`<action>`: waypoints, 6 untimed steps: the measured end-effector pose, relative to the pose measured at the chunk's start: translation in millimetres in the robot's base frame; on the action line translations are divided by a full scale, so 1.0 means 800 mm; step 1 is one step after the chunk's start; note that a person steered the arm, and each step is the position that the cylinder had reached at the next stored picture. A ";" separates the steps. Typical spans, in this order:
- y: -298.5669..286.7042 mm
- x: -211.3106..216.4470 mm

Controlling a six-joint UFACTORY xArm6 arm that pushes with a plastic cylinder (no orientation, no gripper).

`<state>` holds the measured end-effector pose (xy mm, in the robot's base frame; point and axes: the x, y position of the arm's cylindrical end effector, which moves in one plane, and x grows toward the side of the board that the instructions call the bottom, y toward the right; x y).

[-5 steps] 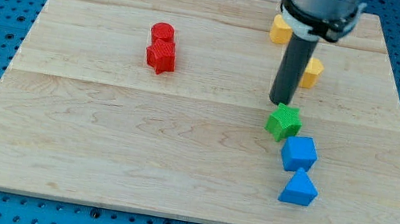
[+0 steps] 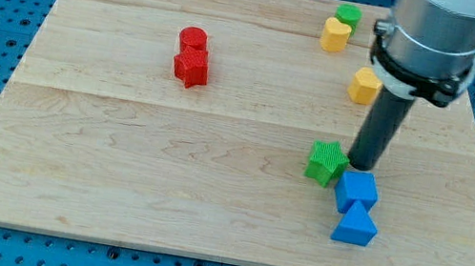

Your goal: Move the green star to the vertical bottom of the red star

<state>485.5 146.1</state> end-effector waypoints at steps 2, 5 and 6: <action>-0.092 0.001; -0.190 0.025; -0.184 0.072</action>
